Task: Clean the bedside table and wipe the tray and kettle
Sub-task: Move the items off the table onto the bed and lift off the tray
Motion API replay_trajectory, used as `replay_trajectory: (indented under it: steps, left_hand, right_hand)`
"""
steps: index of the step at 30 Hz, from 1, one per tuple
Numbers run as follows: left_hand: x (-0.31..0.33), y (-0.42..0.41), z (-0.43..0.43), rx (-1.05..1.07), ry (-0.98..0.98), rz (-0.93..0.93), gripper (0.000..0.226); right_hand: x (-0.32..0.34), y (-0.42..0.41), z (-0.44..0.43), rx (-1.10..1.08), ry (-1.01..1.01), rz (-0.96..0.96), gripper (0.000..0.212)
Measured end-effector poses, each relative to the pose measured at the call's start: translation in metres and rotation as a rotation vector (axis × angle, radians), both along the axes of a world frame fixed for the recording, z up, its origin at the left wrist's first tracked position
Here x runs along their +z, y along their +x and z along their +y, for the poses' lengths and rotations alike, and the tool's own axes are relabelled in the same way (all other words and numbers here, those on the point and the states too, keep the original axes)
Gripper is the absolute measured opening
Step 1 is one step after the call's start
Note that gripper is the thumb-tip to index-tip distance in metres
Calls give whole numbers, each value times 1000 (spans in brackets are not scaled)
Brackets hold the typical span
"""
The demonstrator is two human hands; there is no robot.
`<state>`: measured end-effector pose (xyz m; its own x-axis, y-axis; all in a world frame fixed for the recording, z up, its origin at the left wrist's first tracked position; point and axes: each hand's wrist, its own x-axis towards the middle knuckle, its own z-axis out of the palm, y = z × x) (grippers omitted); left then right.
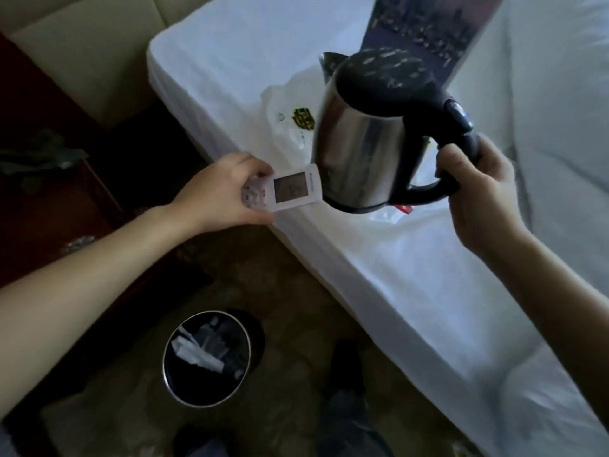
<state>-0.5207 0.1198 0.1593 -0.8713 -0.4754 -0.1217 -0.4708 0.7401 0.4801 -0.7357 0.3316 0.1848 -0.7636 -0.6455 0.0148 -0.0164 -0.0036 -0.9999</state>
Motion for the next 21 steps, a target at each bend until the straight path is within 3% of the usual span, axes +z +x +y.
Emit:
replay_trajectory:
  steps: [11,21]
  left_hand:
    - [-53,-183,21,78,-92,-35,59]
    - [-115,-248,22,119,-235,-245,55]
  right_hand:
    - [-42,-141,57,-177,1,-24,23]
    - [-102,-184,38,-155,9,-26,11]
